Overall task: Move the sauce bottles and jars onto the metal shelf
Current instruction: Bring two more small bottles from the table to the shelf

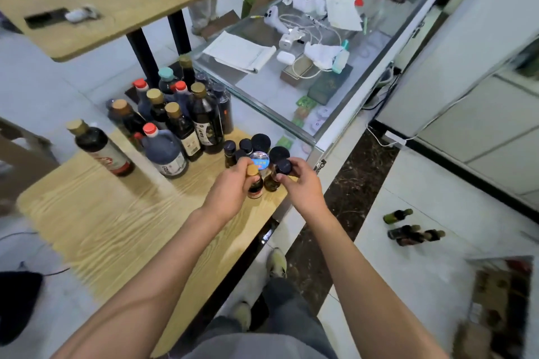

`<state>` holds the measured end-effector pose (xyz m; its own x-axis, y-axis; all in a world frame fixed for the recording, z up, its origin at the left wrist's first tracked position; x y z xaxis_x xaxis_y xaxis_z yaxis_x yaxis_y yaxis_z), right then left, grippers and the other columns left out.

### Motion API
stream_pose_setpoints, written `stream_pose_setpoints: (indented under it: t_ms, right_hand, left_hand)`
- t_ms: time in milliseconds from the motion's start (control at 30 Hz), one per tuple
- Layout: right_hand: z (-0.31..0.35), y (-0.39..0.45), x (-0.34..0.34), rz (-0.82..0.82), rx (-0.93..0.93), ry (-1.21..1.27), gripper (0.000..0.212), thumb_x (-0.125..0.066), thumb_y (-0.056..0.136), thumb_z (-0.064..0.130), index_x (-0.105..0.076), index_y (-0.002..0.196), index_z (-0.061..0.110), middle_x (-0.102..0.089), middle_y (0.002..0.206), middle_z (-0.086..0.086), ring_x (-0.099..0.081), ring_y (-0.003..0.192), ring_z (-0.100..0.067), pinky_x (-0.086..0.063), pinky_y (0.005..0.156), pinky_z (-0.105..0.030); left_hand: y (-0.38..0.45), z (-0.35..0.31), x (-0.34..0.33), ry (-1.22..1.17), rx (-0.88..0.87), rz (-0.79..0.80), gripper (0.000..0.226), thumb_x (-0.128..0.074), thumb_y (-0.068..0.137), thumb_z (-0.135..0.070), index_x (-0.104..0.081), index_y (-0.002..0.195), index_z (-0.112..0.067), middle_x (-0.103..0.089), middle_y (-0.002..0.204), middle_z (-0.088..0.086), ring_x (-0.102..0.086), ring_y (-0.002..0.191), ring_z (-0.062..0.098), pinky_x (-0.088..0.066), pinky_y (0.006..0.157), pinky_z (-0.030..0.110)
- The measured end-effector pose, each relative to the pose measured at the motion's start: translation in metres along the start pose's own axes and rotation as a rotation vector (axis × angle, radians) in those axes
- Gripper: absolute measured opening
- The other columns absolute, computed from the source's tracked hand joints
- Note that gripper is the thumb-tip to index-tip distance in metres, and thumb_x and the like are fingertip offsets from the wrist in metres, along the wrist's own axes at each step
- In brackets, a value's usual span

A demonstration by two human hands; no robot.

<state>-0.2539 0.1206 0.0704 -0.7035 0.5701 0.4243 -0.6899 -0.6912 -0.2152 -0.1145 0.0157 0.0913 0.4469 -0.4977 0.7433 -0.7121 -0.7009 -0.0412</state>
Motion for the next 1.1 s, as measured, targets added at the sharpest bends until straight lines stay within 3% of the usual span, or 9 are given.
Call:
stream_pose_setpoints:
  t_ms: [167, 233, 333, 433, 500, 600, 733, 867, 1100]
  right_hand:
    - [0.018, -0.042, 0.047, -0.224, 0.08, 0.027, 0.032, -0.067, 0.091, 0.01, -0.06, 0.122, 0.013, -0.064, 0.109, 0.007, -0.057, 0.102, -0.005, -0.037, 0.081, 0.001]
    - [0.026, -0.06, 0.072, -0.299, 0.106, 0.007, 0.036, -0.067, 0.09, 0.011, -0.06, 0.126, 0.012, -0.064, 0.112, 0.006, -0.057, 0.104, -0.006, -0.037, 0.083, 0.001]
    - [0.031, -0.086, 0.11, -0.353, 0.133, 0.036, 0.033, -0.069, 0.089, 0.011, -0.062, 0.122, 0.012, -0.067, 0.111, 0.003, -0.06, 0.102, -0.008, -0.045, 0.088, -0.01]
    - [0.03, -0.114, 0.157, -0.431, 0.128, 0.011, 0.037, -0.069, 0.09, 0.015, -0.061, 0.125, 0.014, -0.064, 0.108, 0.009, -0.057, 0.098, -0.004, -0.037, 0.081, 0.003]
    - [0.022, -0.136, 0.195, -0.51, 0.114, 0.022, 0.04, -0.07, 0.089, 0.015, -0.061, 0.128, 0.015, -0.065, 0.11, 0.007, -0.059, 0.101, -0.008, -0.042, 0.088, -0.005]
    - [0.01, -0.171, 0.248, -0.591, 0.093, 0.072, 0.041, -0.071, 0.088, 0.016, -0.061, 0.127, 0.012, -0.068, 0.115, -0.003, -0.063, 0.105, -0.014, -0.052, 0.096, -0.032]
    - [-0.006, -0.238, 0.327, -0.722, 0.107, 0.149, 0.041, -0.07, 0.089, 0.014, -0.055, 0.127, 0.013, -0.067, 0.113, -0.001, -0.063, 0.104, -0.009, -0.053, 0.093, -0.033]
    - [-0.026, -0.314, 0.408, -0.867, 0.101, 0.203, 0.031, -0.072, 0.088, 0.018, -0.055, 0.114, 0.021, -0.068, 0.111, 0.001, -0.064, 0.107, -0.011, -0.054, 0.094, -0.039]
    - [-0.063, -0.445, 0.543, -1.088, 0.138, 0.085, 0.023, -0.066, 0.092, 0.021, -0.059, 0.114, 0.024, -0.068, 0.108, 0.007, -0.065, 0.103, -0.011, -0.054, 0.094, -0.041]
  left_hand:
    - [-0.007, -0.048, 0.017, -0.09, -0.131, -0.022, 0.029, -0.054, 0.097, -0.027, -0.05, 0.124, -0.018, -0.063, 0.109, 0.0, -0.056, 0.094, 0.015, -0.041, 0.078, 0.028]
    - [-0.007, -0.073, 0.019, -0.142, -0.167, -0.027, 0.03, -0.055, 0.096, -0.029, -0.052, 0.124, -0.018, -0.064, 0.11, 0.003, -0.059, 0.098, 0.018, -0.047, 0.084, 0.033]
    - [-0.009, -0.123, 0.012, -0.135, -0.266, -0.003, 0.032, -0.056, 0.096, -0.029, -0.054, 0.125, -0.017, -0.066, 0.108, 0.006, -0.061, 0.095, 0.021, -0.048, 0.085, 0.036]
    - [-0.02, -0.174, -0.003, -0.138, -0.359, 0.04, 0.032, -0.056, 0.096, -0.031, -0.055, 0.126, -0.02, -0.068, 0.106, 0.007, -0.062, 0.095, 0.024, -0.05, 0.086, 0.04]
    - [-0.031, -0.21, -0.016, -0.176, -0.405, 0.076, 0.031, -0.057, 0.095, -0.031, -0.056, 0.124, -0.02, -0.067, 0.108, 0.006, -0.062, 0.099, 0.025, -0.049, 0.088, 0.042]
    - [-0.05, -0.269, -0.033, -0.227, -0.483, 0.105, 0.031, -0.059, 0.094, -0.032, -0.058, 0.122, -0.02, -0.067, 0.107, 0.004, -0.062, 0.099, 0.022, -0.049, 0.089, 0.04]
    - [-0.09, -0.362, -0.07, -0.282, -0.602, 0.17, 0.031, -0.061, 0.092, -0.034, -0.06, 0.12, -0.022, -0.067, 0.106, -0.003, -0.063, 0.098, 0.014, -0.052, 0.088, 0.034]
    - [-0.138, -0.458, -0.112, -0.344, -0.668, 0.235, 0.03, -0.07, 0.085, -0.035, -0.065, 0.112, -0.022, -0.069, 0.101, -0.009, -0.064, 0.095, 0.006, -0.051, 0.088, 0.025]
    - [-0.253, -0.62, -0.181, -0.413, -0.832, 0.29, 0.024, -0.081, 0.074, -0.037, -0.069, 0.088, -0.021, -0.068, 0.08, -0.011, -0.065, 0.076, 0.003, -0.057, 0.076, 0.029]
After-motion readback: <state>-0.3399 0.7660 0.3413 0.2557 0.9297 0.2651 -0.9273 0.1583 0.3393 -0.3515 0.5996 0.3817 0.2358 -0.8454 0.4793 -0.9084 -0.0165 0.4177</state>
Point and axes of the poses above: each hand's wrist, its own y-axis towards the middle knuckle, its own x-axis out of the back of the hand, z = x × y, the point moved 8 cm from there along y, towards the middle knuckle
